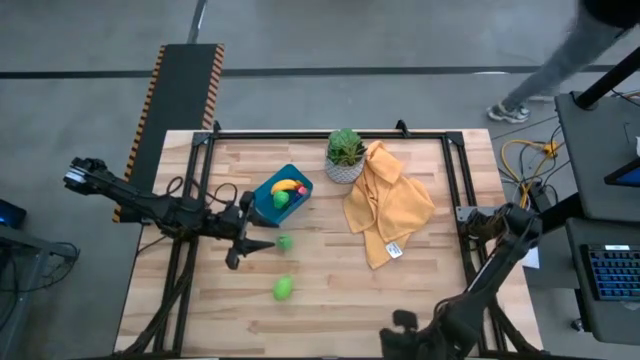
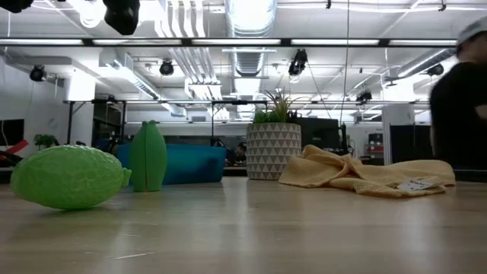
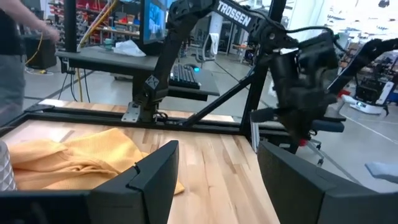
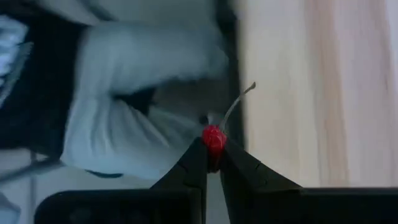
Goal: Pick and placing Produce into tupperware
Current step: Put the red cherry into the blue bin
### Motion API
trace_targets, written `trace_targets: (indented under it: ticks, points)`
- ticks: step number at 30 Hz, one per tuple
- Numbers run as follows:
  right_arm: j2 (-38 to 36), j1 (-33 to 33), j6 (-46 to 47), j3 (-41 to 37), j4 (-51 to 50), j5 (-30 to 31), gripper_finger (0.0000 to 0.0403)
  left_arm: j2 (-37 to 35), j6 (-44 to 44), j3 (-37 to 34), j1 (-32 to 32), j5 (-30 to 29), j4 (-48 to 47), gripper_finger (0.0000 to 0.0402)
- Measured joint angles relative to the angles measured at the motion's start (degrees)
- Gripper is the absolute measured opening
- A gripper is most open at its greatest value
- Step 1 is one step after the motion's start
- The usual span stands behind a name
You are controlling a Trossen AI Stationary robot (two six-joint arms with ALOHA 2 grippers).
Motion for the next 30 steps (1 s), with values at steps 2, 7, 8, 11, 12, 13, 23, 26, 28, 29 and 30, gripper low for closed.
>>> trace_targets:
  ticks: [2, 7, 8, 11, 12, 13, 23, 26, 28, 29, 30]
  points:
    - [-0.3, 0.0, -8.5, 1.6, 2.6, 4.6, 0.0022, -0.3, -0.1, 0.0, 0.0, 0.0, 0.0, 0.0206]
    - [-0.4, -0.3, -26.3, 2.7, 8.2, 22.7, 0.0022, -0.5, -0.2, 0.0, 0.0, 0.7, -0.2, 0.0206]
    - [-0.4, -0.4, -29.2, 2.6, 9.1, 25.8, 0.0022, -0.4, -0.2, 0.0, 0.0, 0.9, -0.2, 0.0206]
    - [-0.4, -1.3, -33.9, 1.6, 11.3, 34.4, 0.0022, -0.3, -0.2, 0.0, 0.0, 1.4, -0.3, 0.0206]
    - [-0.4, -1.9, -35.6, 1.2, 12.1, 34.8, 0.0022, -0.3, -0.2, 0.0, 0.0, 1.4, -0.2, 0.0206]
    - [-0.4, -2.5, -37.5, 0.6, 13.2, 34.9, 0.0022, -0.3, -0.2, 0.0, 0.0, 1.4, -0.2, 0.0206]
    - [-0.4, -14.5, -56.9, -14.3, 47.5, 15.7, 0.0022, -0.4, -1.1, -0.1, 0.0, 1.5, -0.2, 0.0206]
    - [-0.8, -18.0, -58.1, -18.4, 51.6, 13.2, 0.0022, -0.4, -1.7, -0.3, 0.0, 1.5, -0.2, 0.0206]
    - [-1.5, -20.1, -58.5, -20.4, 52.6, 12.1, 0.0022, -0.4, -1.7, -0.5, 0.0, 1.5, -0.2, 0.0206]
    - [-1.9, -21.1, -58.5, -21.3, 53.4, 11.2, 0.0022, -0.4, -1.7, -0.6, 0.0, 1.5, -0.3, 0.0206]
    - [-2.2, -22.1, -58.5, -22.3, 54.6, 9.8, 0.0022, -0.4, -1.7, -0.7, 0.0, 1.5, -0.3, 0.0206]
